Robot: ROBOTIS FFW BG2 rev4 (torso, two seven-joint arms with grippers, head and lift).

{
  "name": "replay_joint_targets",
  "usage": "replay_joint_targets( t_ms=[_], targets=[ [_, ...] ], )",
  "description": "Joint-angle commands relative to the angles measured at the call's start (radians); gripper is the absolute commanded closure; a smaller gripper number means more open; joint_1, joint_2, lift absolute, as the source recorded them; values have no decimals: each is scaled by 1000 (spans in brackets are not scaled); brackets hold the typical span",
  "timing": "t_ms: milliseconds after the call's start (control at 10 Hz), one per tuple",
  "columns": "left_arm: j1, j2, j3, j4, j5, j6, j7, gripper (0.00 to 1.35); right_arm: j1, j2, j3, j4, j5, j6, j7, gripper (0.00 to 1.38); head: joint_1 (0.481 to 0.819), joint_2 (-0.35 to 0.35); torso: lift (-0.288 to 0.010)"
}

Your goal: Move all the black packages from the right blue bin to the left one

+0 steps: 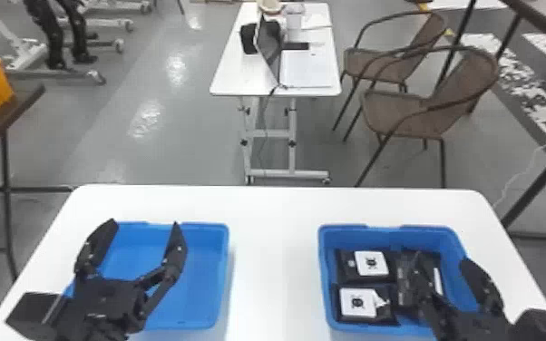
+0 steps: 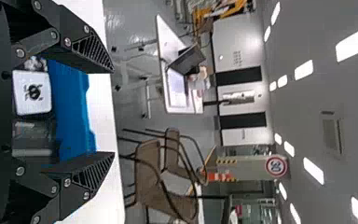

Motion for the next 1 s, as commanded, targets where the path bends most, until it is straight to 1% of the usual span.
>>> replay_joint_targets(
  t_ms=[0, 100, 200, 400, 500, 600, 700, 900],
  targets=[
    [0, 0, 2, 0, 0, 0, 0, 131, 21, 1, -1, -19, 36, 56, -50, 427, 695, 0, -40],
    [0, 0, 2, 0, 2, 2, 0, 131, 19, 1, -15, -13, 38, 111, -63, 429, 695, -18, -40],
    [0, 0, 4, 0, 2, 3, 0, 131, 6, 1, -43, 10, 9, 177, -62, 424, 695, -28, -40],
    [-3, 3, 1, 0, 2, 8, 0, 131, -42, 1, -72, 79, 42, 186, -60, 426, 695, -56, -40],
    [-5, 5, 1, 0, 3, 9, 0, 131, -85, 1, -90, 137, 15, 202, -45, 427, 695, -70, -40],
    [-6, 9, -2, 0, 3, 11, 0, 131, -128, 1, -102, 173, 10, 249, -14, 427, 695, -80, -40],
    [-8, 9, -2, 2, 5, 14, 0, 131, -157, 1, -102, 185, 16, 287, -14, 427, 695, -83, -40],
    [-8, 8, -4, 2, 5, 14, 0, 131, -201, 1, -90, 205, 2, 323, -7, 441, 695, -86, -40]
  ],
)
